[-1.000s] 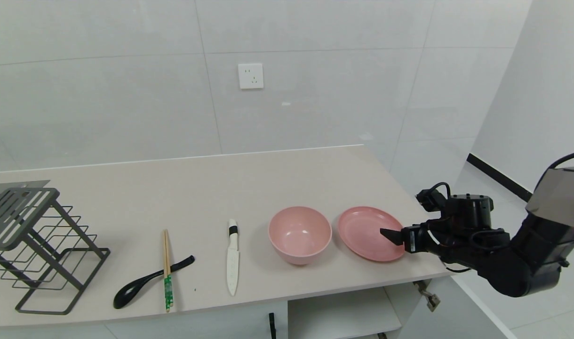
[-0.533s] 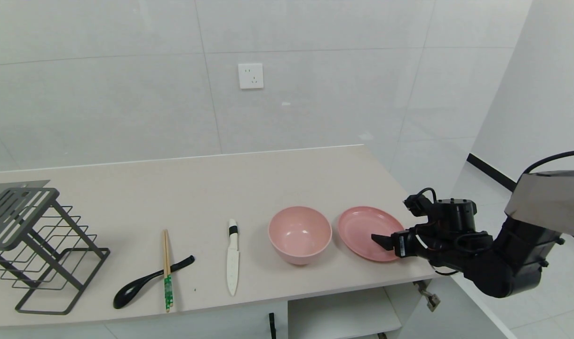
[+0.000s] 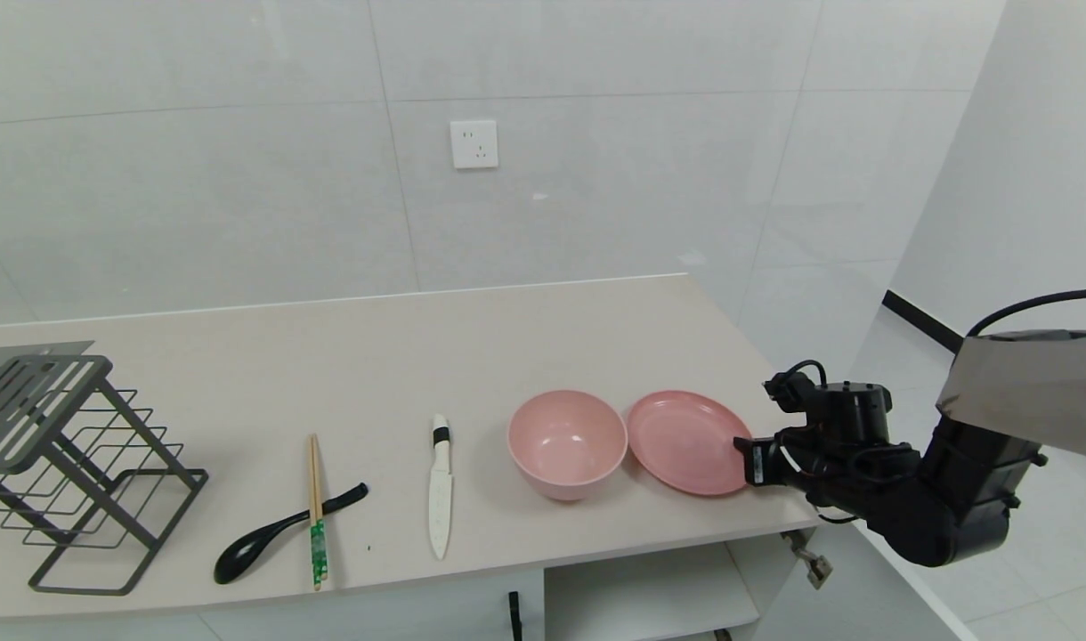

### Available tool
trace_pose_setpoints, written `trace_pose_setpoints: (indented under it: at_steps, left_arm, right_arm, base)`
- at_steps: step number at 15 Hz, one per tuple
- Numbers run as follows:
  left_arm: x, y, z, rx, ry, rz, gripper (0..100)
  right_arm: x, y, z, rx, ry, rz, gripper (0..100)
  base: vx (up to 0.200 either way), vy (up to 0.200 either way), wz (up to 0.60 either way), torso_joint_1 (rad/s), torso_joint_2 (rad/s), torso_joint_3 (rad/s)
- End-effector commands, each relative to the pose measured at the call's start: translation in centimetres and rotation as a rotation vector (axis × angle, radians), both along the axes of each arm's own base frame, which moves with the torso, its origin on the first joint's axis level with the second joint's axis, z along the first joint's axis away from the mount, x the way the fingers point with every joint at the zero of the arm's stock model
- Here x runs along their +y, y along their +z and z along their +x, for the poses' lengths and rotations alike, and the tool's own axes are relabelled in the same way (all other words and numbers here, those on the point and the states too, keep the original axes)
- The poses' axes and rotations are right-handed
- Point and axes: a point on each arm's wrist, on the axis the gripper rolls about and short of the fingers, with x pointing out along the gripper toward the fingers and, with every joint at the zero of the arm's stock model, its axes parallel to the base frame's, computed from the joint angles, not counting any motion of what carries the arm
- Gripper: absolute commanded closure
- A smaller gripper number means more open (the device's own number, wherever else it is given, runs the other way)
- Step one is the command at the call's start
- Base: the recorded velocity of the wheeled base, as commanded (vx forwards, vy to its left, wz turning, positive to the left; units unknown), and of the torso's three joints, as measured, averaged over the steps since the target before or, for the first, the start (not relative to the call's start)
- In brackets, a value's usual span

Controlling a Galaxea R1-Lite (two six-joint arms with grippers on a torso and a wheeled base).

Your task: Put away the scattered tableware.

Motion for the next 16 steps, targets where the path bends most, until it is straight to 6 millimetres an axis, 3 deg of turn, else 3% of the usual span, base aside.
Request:
trace_pose_setpoints:
  at_steps: [1, 4, 9, 13, 16]
  left_arm:
    - [0.0, 0.0, 0.0, 0.0, 0.0, 0.0, 0]
    - [0.0, 0.0, 0.0, 0.0, 0.0, 0.0, 0]
    - [0.0, 0.0, 0.0, 0.0, 0.0, 0.0, 0]
    - [0.0, 0.0, 0.0, 0.0, -0.003, 0.0, 0]
    - [0.0, 0.0, 0.0, 0.002, -0.008, -0.011, 0]
  right_arm:
    - [-0.8, -0.3, 0.5, -0.01, -0.026, 0.002, 100]
    - [-0.9, 1.0, 1.8, -0.13, -0.045, 0.05, 100]
    - [-0.9, 3.7, 2.3, -0.288, -0.095, 0.222, 100]
    - [-0.1, 7.9, 0.8, -0.39, -0.12, 0.39, 100]
    - [-0.1, 8.1, -0.5, -0.401, -0.125, 0.432, 100]
  base:
    - [0.0, 0.0, 0.0, 0.0, 0.0, 0.0]
    - [0.0, 0.0, 0.0, 0.0, 0.0, 0.0]
    - [0.0, 0.0, 0.0, 0.0, 0.0, 0.0]
    - [0.0, 0.0, 0.0, 0.0, 0.0, 0.0]
    - [0.0, 0.0, 0.0, 0.0, 0.0, 0.0]
